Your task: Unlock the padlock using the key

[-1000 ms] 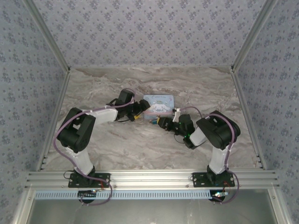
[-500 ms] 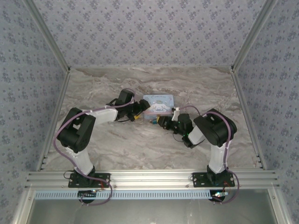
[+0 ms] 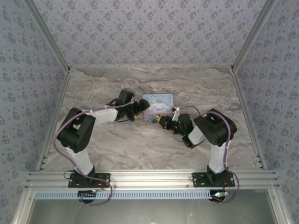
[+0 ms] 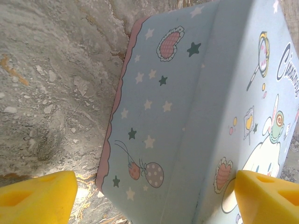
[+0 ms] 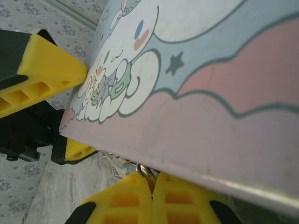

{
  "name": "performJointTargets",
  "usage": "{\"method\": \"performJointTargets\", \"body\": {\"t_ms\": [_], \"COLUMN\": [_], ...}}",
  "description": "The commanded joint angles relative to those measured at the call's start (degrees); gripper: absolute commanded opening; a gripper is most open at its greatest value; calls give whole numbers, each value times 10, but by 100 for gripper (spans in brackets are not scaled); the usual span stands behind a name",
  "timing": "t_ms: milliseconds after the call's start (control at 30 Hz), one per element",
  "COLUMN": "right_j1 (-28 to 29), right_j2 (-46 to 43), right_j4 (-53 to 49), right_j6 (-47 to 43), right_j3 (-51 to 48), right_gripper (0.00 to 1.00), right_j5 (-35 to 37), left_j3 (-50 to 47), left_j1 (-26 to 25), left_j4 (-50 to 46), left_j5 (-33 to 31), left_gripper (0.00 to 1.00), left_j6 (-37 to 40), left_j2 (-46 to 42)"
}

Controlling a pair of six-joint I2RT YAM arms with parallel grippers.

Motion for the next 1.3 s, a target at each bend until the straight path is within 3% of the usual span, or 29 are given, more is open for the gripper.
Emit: {"method": "performJointTargets", "body": {"t_ms": [0, 900, 1100, 1267], "right_j1": [-11, -57, -71, -77], "right_j2": [-11, -77, -157, -273], "right_j4": [8, -19, -129, -305], "right_j6": [2, 15, -29, -88], "right_j3": [-14, -38, -45, -43], "right_gripper": [1, 0, 0, 0], "right_j5": [27, 32, 31, 20], "left_j3": [-24, -26, -24, -24], "left_j1": [-2, 0, 5, 16], "left_j4": [-57, -62, -50, -48], "left_j5": [-18, -18, -18, -29], "left_gripper": [86, 87, 92, 99], "left_j6": [3, 15, 37, 67], "left_j2": [0, -7, -46, -101]}}
